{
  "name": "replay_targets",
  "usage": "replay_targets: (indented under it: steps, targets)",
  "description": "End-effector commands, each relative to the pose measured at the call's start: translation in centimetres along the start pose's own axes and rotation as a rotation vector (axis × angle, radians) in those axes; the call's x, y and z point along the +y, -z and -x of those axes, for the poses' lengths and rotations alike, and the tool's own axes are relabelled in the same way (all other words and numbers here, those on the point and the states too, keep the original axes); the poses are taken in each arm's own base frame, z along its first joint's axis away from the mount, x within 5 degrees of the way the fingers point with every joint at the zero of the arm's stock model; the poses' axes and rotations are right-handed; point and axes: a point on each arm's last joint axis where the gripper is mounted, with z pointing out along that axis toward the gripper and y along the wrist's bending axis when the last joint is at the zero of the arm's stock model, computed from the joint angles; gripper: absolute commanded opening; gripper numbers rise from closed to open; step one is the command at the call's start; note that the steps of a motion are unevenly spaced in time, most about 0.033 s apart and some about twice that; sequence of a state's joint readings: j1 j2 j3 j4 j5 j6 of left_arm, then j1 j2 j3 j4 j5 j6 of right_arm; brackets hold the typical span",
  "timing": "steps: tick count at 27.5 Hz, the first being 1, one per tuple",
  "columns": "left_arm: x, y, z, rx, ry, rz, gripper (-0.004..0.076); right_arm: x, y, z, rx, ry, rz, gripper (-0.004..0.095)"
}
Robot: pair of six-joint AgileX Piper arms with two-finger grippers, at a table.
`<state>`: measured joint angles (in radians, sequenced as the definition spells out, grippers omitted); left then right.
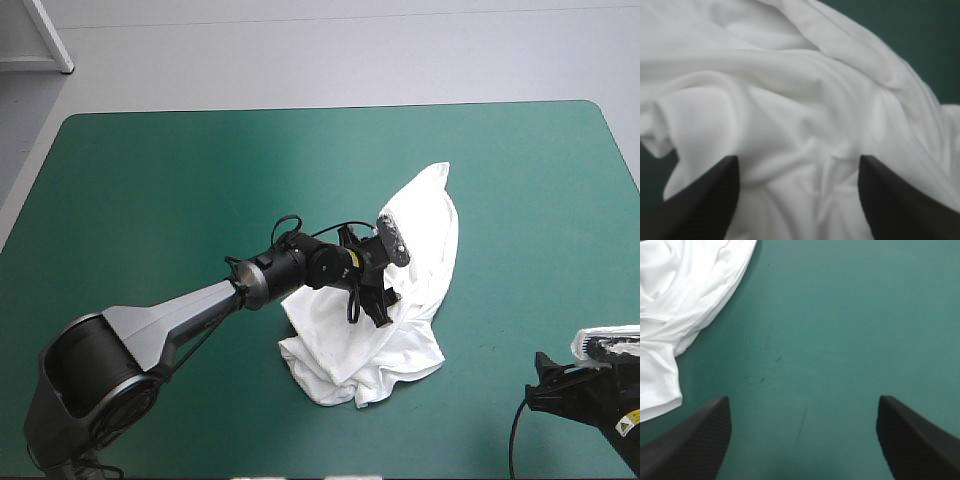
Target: Fold the cloth
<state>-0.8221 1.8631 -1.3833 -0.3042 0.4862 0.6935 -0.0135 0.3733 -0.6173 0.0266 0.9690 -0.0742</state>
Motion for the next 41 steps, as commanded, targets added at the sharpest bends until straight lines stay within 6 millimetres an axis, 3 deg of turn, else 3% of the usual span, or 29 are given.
replay_targets:
  steps: [1,6,11,15,22,25,27,36,41]
  targets:
    - [1.9,5.8,3.7,-0.173,0.066,0.107,0.0560,-0.2,0.4,1.3,-0.072,0.000,-0.015,0.0736]
    - [3.5,12.4,5.0,-0.161,0.205,0.244,0.0503,-0.1,-0.1,2.0,-0.046,0.013,-0.004,0.0735]
    - [3.6,17.8,2.3,0.114,0.353,0.367,0.0493,0.0,-0.4,4.5,-0.025,0.036,0.019,0.0731]
    - [1.9,20.7,-0.1,0.309,0.456,0.329,0.0493,0.1,-0.1,6.4,-0.016,0.050,0.040,0.0714]
    - [-2.9,24.6,-5.7,0.269,0.701,0.239,0.0493,0.3,1.5,8.5,0.056,0.051,0.065,0.0713]
    - [-4.7,24.4,-9.0,0.292,0.756,0.231,0.0493,0.6,1.7,9.0,0.053,0.060,0.090,0.0710]
    - [-5.0,23.3,-9.8,0.300,0.754,0.216,0.0493,0.7,1.4,9.1,0.055,0.058,0.098,0.0710]
    - [-3.7,16.4,-9.0,0.290,0.660,0.155,0.0493,0.8,0.3,9.5,0.088,0.057,0.100,0.0695]
    - [-3.2,11.1,-8.8,0.276,0.662,0.093,0.0493,0.8,0.2,9.5,0.092,0.063,0.099,0.0695]
